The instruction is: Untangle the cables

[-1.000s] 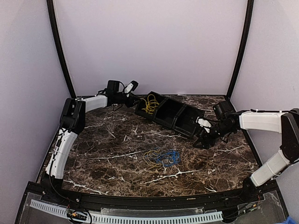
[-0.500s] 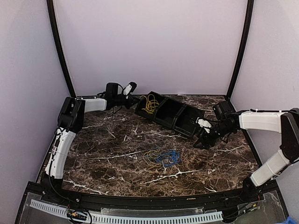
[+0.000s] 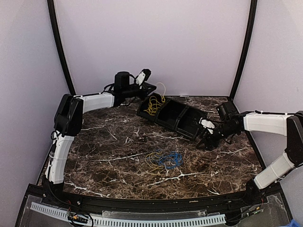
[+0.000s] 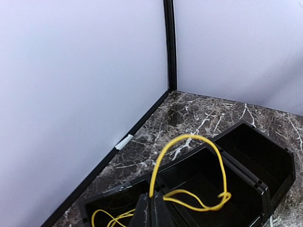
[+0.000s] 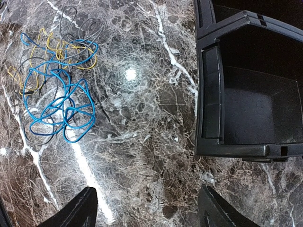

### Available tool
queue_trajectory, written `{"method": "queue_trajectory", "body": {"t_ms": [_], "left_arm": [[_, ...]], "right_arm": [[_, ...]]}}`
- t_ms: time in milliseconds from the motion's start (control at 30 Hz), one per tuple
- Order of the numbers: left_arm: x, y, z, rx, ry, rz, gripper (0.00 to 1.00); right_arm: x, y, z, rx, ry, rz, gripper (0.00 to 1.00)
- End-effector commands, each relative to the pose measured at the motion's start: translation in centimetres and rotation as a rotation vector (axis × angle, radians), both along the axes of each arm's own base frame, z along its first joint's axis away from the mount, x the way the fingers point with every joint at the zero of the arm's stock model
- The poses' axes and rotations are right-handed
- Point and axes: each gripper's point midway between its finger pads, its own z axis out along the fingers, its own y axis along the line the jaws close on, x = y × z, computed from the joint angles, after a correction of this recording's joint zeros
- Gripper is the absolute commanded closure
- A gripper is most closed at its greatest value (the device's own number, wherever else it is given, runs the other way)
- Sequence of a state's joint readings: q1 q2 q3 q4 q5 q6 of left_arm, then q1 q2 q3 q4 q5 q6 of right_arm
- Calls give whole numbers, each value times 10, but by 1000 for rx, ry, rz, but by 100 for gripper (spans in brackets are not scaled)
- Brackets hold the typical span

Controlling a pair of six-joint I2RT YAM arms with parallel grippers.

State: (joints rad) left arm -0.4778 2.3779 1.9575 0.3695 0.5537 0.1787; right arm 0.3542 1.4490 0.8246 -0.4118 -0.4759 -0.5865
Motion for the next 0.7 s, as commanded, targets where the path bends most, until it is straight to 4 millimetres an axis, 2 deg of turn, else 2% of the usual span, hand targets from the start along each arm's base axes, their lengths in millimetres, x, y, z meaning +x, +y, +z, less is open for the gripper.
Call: {"method": "queue_trajectory", "body": {"t_ms": [0, 167, 267, 433, 533, 600, 667], "left_arm": [[6, 7, -16, -33, 109, 91, 100], [2, -4, -36, -84, 190, 105, 100], [10, -2, -42, -94, 215, 169, 100], [36, 13, -55, -60, 222, 331, 100], [48, 23, -72, 2, 232, 417, 100], [55, 29, -84, 34, 241, 466, 100], [57, 33, -87, 47, 244, 494, 100]], "right_arm": [[5, 4, 18, 37, -60, 10, 25], [5, 4, 17, 39, -59, 13, 25], [5, 4, 18, 39, -59, 12, 25], [4, 3, 17, 35, -66, 10, 25], [4, 3, 16, 31, -66, 11, 25], [5, 3, 16, 31, -65, 10, 25], [4, 2, 15, 29, -63, 11, 25]]}}
